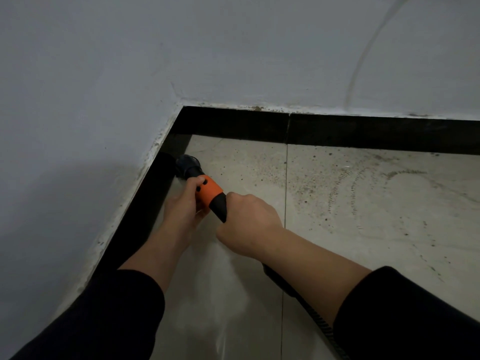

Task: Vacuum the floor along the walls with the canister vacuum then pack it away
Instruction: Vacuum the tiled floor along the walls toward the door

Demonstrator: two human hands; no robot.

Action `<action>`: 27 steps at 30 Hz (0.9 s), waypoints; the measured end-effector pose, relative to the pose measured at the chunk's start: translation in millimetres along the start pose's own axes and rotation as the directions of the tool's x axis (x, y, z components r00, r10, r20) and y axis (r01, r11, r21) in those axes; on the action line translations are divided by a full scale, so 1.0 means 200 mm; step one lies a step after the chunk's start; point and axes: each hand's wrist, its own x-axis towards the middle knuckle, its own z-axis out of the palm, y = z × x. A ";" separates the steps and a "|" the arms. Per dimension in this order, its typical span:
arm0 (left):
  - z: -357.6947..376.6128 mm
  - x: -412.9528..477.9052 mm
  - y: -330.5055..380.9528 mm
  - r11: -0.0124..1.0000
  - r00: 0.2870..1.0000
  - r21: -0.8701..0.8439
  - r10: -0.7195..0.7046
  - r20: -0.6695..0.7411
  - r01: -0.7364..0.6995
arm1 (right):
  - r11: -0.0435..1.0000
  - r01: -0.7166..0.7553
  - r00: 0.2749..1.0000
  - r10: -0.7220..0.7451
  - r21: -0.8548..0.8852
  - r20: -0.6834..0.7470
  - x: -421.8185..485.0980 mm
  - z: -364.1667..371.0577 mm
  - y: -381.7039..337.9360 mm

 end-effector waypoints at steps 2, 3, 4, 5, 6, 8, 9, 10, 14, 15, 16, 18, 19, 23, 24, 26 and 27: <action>0.00 -0.01 -0.01 1.000 1.000 0.008 -0.007 0.000 0.007 | 1.000 -0.004 1.000 0.004 0.001 -0.001 -0.02 0.00 0.01; 0.01 -0.02 -0.01 1.000 1.000 0.009 -0.011 -0.004 0.011 | 1.000 -0.007 1.000 0.007 0.003 -0.002 -0.03 0.00 0.01; 0.01 -0.03 -0.02 1.000 1.000 0.011 -0.014 -0.005 0.014 | 1.000 -0.010 1.000 0.010 0.005 0.000 -0.05 0.00 0.01; 0.01 -0.04 -0.02 1.000 1.000 0.019 -0.018 -0.001 0.018 | 1.000 -0.013 1.000 0.013 0.005 0.001 -0.06 -0.01 0.02; 0.01 -0.05 -0.03 0.999 1.000 0.029 -0.021 0.010 0.021 | 1.000 -0.018 1.000 0.018 0.005 0.003 -0.08 -0.01 0.02; 0.02 -0.08 -0.04 0.998 0.999 0.050 -0.030 0.027 0.029 | 1.000 -0.027 1.000 0.027 0.004 0.007 -0.10 -0.01 0.03; 0.02 -0.08 -0.05 0.998 0.999 0.053 -0.034 0.026 0.032 | 1.000 -0.031 0.999 0.031 0.004 0.010 -0.11 -0.01 0.04; 0.02 -0.10 -0.05 0.998 0.999 0.051 -0.036 0.023 0.035 | 0.999 -0.034 0.999 0.034 0.003 0.011 -0.13 -0.01 0.05; 0.07 -0.14 -0.06 0.998 0.999 0.050 -0.045 0.020 0.044 | 0.998 -0.057 0.998 0.057 0.002 0.018 -0.17 -0.05 0.08; 0.09 -0.16 -0.06 0.998 0.999 0.053 -0.046 0.022 0.045 | 0.998 -0.064 0.998 0.064 0.004 0.016 -0.18 -0.06 0.09; 0.11 -0.17 -0.06 0.997 0.999 0.057 -0.046 0.026 0.044 | 0.997 -0.071 0.997 0.071 0.005 0.015 -0.18 -0.07 0.10; 0.15 -0.19 -0.07 0.997 0.998 0.060 -0.045 0.036 0.042 | 0.996 -0.088 0.996 0.088 0.004 0.011 -0.20 -0.08 0.13; 0.17 -0.20 -0.07 0.997 0.998 0.060 -0.045 0.041 0.043 | 0.995 -0.098 0.995 0.098 0.000 0.007 -0.20 -0.09 0.14; 0.26 -0.24 -0.09 0.998 0.996 0.022 -0.054 0.069 0.053 | 0.991 -0.131 0.991 0.130 -0.015 -0.022 -0.23 -0.11 0.21; 0.28 -0.24 -0.10 0.998 0.995 0.017 -0.056 0.079 0.055 | 0.990 -0.139 0.990 0.139 -0.018 -0.027 -0.24 -0.12 0.22; 0.33 -0.26 -0.11 0.998 0.994 0.023 -0.063 0.091 0.061 | 0.988 -0.155 0.987 0.154 -0.020 -0.034 -0.25 -0.13 0.26; 0.34 -0.26 -0.12 0.997 0.993 0.029 -0.069 0.096 0.067 | 0.987 -0.161 0.986 0.160 -0.019 -0.038 -0.26 -0.13 0.27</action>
